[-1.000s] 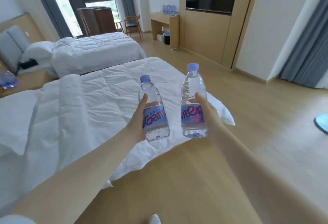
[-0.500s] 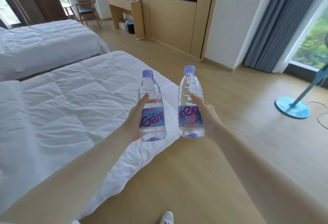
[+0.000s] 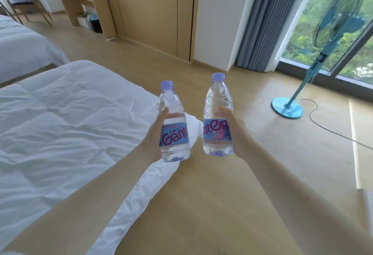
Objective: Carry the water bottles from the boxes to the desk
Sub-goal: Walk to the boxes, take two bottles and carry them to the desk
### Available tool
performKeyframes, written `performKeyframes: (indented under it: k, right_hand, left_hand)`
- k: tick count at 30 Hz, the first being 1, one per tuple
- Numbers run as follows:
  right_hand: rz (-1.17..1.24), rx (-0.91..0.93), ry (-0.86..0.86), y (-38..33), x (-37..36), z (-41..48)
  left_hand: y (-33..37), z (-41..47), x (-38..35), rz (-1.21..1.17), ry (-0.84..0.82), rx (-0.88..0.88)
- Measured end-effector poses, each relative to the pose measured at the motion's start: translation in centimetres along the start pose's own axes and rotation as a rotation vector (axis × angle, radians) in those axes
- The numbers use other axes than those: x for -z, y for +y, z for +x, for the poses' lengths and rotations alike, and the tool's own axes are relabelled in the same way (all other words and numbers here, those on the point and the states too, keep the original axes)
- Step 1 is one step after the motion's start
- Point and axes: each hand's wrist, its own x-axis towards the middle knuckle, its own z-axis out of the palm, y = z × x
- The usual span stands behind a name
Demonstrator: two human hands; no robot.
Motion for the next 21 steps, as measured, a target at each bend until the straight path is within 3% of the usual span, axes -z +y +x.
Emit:
performKeyframes:
  k: [5,12,21]
  right_hand:
    - [0.069,-0.005,-0.012,-0.4,4.5,3.8]
    - [0.177,-0.01,-0.117,-2.5,13.4,9.8]
    - [0.23,0.008,-0.145,-6.4,24.2,16.6]
  left_hand:
    - [-0.1,5.1,-3.9,0.061,-0.062,0.029]
    - [0.2,13.2,-11.5,0.142,-0.003,0.029]
    - [1.5,20.9,-22.0,0.074,0.012,-0.006]
